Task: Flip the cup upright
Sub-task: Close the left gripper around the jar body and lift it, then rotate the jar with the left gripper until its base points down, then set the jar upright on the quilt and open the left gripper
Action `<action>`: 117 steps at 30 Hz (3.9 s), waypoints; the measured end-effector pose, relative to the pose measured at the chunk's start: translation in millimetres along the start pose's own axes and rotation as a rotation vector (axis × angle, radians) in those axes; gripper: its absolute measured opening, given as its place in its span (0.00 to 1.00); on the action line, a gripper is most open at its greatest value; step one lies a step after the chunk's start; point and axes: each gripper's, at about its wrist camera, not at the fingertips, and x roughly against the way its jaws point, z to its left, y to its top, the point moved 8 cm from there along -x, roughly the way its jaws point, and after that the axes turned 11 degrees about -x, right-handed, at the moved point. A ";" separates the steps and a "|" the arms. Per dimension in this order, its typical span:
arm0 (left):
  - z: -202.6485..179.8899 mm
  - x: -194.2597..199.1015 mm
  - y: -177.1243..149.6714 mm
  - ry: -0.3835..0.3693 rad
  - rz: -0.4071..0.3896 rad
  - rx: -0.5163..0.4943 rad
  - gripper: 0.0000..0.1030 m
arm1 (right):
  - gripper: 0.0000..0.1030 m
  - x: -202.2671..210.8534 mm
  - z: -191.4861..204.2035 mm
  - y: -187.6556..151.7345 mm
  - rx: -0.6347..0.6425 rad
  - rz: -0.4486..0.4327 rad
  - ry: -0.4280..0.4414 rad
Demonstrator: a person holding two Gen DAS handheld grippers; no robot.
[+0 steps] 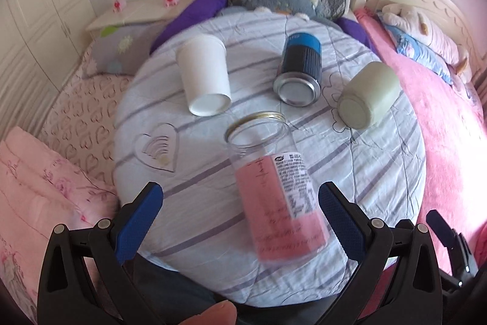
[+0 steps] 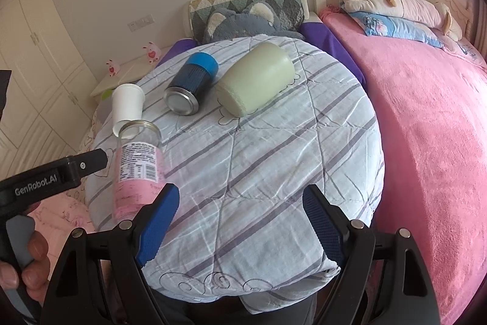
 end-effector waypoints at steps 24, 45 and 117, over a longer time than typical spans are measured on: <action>-3.6 -86.1 9.7 -0.100 0.223 0.166 1.00 | 0.82 -65.0 -10.8 24.4 -0.002 0.101 0.003; -13.4 -79.5 17.8 -0.194 0.179 0.113 0.71 | 0.82 -58.9 -13.0 24.8 -0.010 0.089 -0.021; 28.4 125.1 9.9 0.031 -0.407 -0.172 1.00 | 0.82 64.5 32.7 1.9 0.024 -0.186 -0.021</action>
